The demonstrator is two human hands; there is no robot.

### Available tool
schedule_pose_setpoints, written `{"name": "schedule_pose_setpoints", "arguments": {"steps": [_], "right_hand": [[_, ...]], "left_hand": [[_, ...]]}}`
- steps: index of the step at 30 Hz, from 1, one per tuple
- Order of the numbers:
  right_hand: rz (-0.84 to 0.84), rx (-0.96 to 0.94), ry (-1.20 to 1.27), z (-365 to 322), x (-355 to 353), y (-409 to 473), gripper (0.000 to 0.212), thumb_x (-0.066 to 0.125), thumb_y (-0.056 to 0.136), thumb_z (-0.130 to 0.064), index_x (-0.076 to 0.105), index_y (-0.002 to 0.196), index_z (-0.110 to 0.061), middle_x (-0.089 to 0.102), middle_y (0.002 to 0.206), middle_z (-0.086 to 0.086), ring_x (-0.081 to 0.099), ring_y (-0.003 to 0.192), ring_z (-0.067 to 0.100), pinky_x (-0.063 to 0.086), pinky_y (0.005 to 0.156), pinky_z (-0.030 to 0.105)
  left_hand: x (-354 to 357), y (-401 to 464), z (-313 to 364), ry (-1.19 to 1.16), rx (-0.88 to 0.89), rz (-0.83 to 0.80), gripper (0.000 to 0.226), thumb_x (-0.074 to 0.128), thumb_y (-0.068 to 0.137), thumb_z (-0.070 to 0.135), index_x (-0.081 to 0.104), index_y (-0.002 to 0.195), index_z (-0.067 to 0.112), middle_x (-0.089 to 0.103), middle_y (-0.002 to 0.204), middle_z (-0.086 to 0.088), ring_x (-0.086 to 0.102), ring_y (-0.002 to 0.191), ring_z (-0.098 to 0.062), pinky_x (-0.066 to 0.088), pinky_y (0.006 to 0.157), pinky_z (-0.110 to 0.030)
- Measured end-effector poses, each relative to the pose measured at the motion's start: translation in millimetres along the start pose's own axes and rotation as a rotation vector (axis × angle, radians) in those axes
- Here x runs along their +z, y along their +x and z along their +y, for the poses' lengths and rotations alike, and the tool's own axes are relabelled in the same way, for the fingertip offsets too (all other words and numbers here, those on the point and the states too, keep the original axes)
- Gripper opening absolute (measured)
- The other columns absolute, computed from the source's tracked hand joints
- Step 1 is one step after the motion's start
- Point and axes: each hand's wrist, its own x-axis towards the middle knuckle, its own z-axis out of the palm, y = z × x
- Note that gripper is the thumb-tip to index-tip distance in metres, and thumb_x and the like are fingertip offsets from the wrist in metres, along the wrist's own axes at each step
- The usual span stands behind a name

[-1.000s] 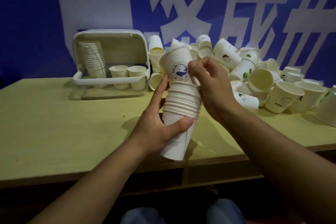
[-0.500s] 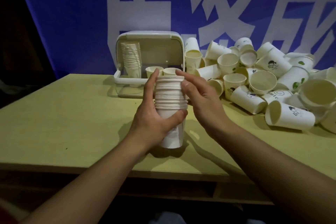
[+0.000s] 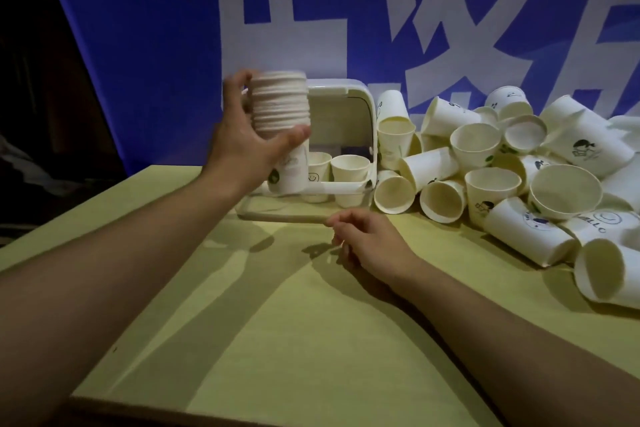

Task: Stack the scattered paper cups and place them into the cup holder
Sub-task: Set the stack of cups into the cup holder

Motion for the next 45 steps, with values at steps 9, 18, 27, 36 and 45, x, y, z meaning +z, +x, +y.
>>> {"name": "schedule_pose_setpoints", "arguments": {"steps": [9,18,27,36,45], "right_hand": [[-0.006,0.028,0.072,10,-5,7,0.02,0.05,0.1,-0.009,0.069,0.1,-0.014,0.058,0.058,-0.009,0.053,0.054,0.01,0.053,0.063,0.031],[-0.018,0.023,0.048,16,-5,9,0.02,0.053,0.099,-0.014,0.071,0.094,-0.023,0.058,0.055,-0.011,0.055,0.059,0.013,0.055,0.069,0.038],[-0.027,0.02,-0.002,13,-5,7,0.019,0.053,0.1,-0.015,0.07,0.097,-0.024,0.06,0.057,-0.012,0.059,0.063,0.014,0.057,0.073,0.043],[-0.034,0.017,-0.03,12,-7,7,0.019,0.053,0.1,-0.017,0.07,0.097,-0.025,0.061,0.059,-0.012,0.06,0.062,0.011,0.058,0.077,0.043],[-0.022,0.014,-0.056,8,-4,5,0.019,0.052,0.1,-0.014,0.069,0.099,-0.023,0.06,0.059,-0.01,0.058,0.06,0.011,0.058,0.081,0.046]], "left_hand": [[83,49,-57,-0.005,0.12,0.221,0.082,0.087,0.073,0.027,0.032,0.135,0.031,0.036,0.134,0.01,0.051,0.124,-0.024,0.056,0.09,-0.048],[99,47,-71,0.055,0.17,0.288,0.077,0.086,0.075,0.028,0.028,0.124,0.038,0.034,0.132,0.013,0.052,0.122,-0.026,0.057,0.087,-0.047],[101,48,-74,0.114,0.042,0.17,0.075,0.089,0.071,0.033,0.034,0.122,0.035,0.051,0.122,0.007,0.059,0.106,-0.023,0.056,0.08,-0.043],[87,46,-79,0.375,-0.152,-0.079,0.094,0.083,0.07,0.044,0.028,0.145,0.043,0.049,0.142,-0.001,0.051,0.123,-0.028,0.05,0.097,-0.053],[78,28,-68,0.392,-0.241,-0.214,0.082,0.076,0.082,0.048,0.022,0.144,0.04,0.04,0.149,-0.002,0.046,0.128,-0.031,0.045,0.094,-0.046]]}}
